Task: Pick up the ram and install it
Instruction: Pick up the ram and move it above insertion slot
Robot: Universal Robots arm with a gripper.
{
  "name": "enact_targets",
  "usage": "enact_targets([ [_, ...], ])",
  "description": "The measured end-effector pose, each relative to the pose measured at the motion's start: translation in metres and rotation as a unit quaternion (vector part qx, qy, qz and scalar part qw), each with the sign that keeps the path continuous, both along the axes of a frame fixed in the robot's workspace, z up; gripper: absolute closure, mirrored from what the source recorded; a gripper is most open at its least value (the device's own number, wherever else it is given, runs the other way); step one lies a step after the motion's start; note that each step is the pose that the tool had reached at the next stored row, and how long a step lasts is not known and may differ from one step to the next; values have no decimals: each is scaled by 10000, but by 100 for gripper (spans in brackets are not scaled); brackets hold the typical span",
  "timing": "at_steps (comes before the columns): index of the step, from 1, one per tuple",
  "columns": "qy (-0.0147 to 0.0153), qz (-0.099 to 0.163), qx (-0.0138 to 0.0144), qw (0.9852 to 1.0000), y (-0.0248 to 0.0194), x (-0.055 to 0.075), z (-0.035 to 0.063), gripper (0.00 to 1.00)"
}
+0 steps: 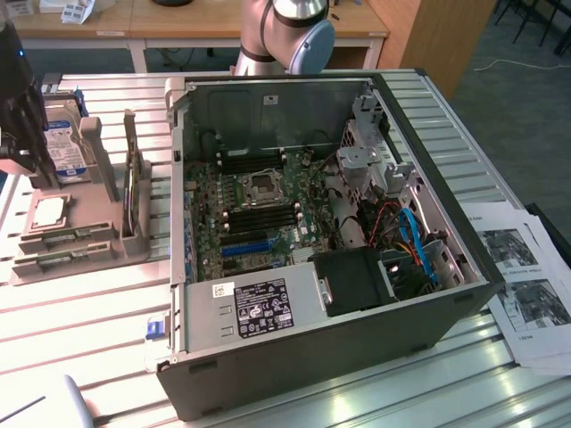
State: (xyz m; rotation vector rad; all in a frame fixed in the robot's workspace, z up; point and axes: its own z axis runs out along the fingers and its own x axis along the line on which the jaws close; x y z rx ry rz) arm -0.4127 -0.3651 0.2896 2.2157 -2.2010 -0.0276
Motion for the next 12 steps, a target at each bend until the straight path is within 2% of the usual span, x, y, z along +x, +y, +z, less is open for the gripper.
enact_targets([
  [5,0,0,0,10000,-12,-1,-56,69],
  [9,0,0,0,10000,-47,-2,-240,69],
  [12,0,0,0,10000,-52,-2,-273,69],
])
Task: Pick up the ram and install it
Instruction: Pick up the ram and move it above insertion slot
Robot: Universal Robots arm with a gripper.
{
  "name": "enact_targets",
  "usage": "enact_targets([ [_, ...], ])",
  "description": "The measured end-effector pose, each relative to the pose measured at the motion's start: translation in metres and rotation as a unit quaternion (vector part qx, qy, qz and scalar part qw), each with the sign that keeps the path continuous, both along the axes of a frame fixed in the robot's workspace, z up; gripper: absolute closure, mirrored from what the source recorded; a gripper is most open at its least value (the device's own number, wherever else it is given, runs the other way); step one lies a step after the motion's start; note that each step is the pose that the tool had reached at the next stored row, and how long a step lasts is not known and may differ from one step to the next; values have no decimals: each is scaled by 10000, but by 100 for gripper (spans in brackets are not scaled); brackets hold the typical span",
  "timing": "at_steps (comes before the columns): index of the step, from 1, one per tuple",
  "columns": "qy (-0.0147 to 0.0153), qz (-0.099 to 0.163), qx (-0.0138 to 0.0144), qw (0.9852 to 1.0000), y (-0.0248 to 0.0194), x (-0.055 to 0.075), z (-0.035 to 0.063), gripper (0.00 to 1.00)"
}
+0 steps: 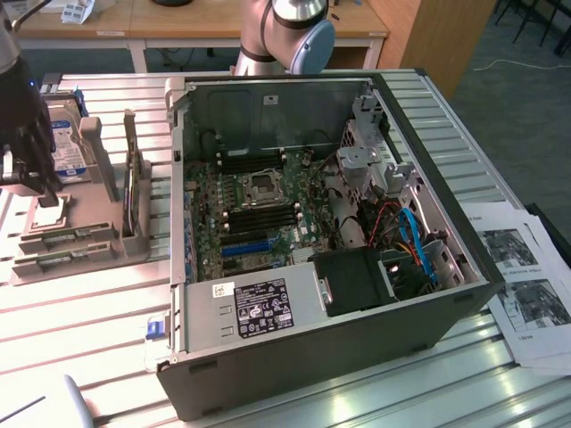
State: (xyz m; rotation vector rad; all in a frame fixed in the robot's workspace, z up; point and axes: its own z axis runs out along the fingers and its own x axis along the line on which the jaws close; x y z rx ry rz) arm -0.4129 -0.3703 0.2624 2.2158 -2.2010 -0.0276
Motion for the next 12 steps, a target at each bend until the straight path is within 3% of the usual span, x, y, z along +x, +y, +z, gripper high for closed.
enact_targets([
  [12,0,0,0,10000,-9,0,-64,69],
])
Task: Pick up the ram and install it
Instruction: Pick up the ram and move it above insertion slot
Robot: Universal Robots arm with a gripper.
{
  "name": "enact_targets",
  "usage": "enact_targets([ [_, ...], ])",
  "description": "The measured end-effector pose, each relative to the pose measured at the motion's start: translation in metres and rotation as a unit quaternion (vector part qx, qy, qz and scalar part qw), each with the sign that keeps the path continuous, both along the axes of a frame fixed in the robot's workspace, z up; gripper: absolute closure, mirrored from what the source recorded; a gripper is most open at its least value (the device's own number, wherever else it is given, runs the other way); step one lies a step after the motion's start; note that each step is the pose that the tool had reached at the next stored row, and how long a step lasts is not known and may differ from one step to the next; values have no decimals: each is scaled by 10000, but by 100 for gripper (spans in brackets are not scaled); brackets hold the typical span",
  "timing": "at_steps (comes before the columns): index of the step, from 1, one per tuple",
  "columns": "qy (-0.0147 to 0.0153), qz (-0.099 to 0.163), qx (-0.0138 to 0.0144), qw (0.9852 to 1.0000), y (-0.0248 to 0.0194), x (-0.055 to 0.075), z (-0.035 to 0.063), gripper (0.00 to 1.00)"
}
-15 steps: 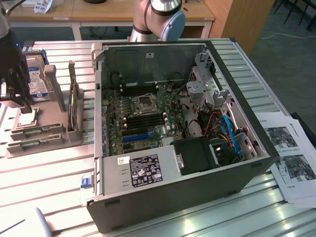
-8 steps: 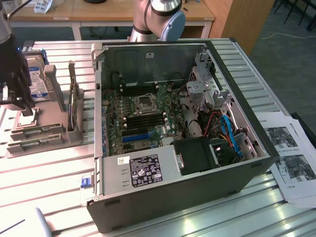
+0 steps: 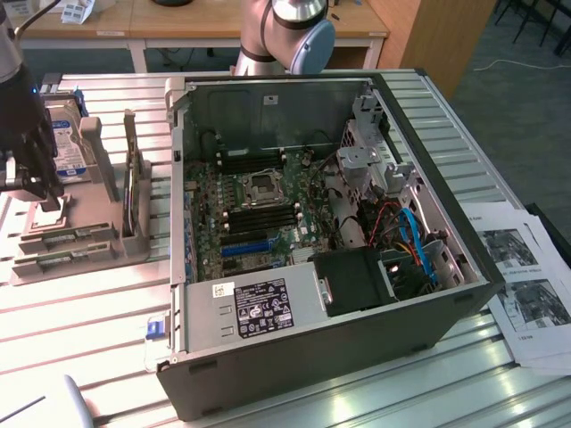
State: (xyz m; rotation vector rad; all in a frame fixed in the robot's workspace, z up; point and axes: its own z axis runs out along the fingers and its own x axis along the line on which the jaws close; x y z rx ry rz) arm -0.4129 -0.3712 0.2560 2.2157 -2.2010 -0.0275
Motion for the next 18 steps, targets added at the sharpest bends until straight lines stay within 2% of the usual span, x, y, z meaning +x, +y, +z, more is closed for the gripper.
enact_targets([
  [13,0,0,0,10000,0,0,0,69],
  [18,0,0,-1,10000,-52,0,0,69],
])
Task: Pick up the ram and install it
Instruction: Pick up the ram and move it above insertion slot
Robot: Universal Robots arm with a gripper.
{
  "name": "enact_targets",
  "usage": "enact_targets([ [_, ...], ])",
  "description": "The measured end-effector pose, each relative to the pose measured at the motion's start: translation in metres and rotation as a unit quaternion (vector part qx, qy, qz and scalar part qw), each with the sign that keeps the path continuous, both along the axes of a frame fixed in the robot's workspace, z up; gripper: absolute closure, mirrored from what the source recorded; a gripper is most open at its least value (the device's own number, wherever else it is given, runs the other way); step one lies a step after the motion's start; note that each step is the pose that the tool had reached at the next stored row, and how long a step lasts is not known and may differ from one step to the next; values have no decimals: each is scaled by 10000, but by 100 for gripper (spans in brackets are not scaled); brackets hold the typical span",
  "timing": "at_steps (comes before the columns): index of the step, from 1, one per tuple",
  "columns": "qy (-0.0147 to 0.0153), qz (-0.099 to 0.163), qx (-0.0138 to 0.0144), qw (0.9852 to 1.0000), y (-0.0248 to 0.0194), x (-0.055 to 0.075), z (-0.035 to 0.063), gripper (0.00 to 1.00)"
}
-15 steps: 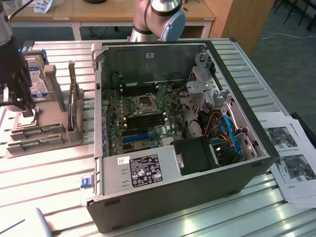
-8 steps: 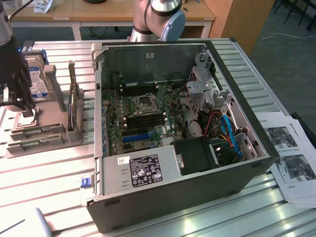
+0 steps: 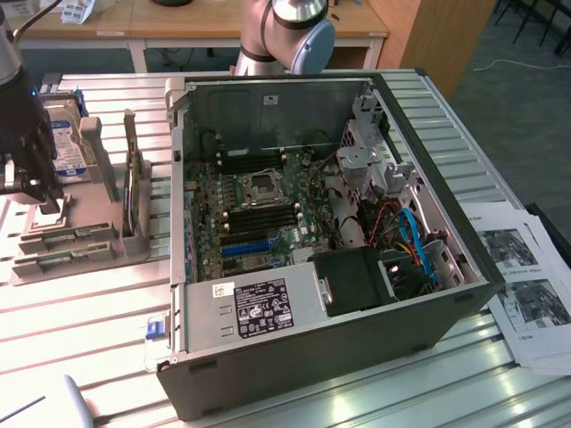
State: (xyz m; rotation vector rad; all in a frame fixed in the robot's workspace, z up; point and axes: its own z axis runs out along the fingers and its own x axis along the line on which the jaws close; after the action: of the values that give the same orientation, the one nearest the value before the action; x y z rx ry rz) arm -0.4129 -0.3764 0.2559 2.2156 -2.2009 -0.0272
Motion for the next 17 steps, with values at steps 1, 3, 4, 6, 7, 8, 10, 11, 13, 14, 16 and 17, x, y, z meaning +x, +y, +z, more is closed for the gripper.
enact_targets([
  [1,0,0,0,10000,-14,0,0,69],
  [3,1,0,-1,10000,-43,0,1,69],
  [4,0,0,-1,10000,-58,0,0,69],
  [6,0,0,-2,10000,-88,0,0,69],
  [7,0,0,-3,10000,-102,0,0,69],
  [8,0,0,-4,10000,-116,0,0,69],
  [10,0,0,-6,10000,-145,0,1,69],
  [11,0,0,-6,10000,-160,0,0,69],
  [13,0,0,-8,10000,-187,0,0,69],
  [14,0,0,-9,10000,-201,0,0,69],
  [16,0,0,-10,10000,-230,0,0,69],
  [17,0,0,-10,10000,-245,0,0,69],
])
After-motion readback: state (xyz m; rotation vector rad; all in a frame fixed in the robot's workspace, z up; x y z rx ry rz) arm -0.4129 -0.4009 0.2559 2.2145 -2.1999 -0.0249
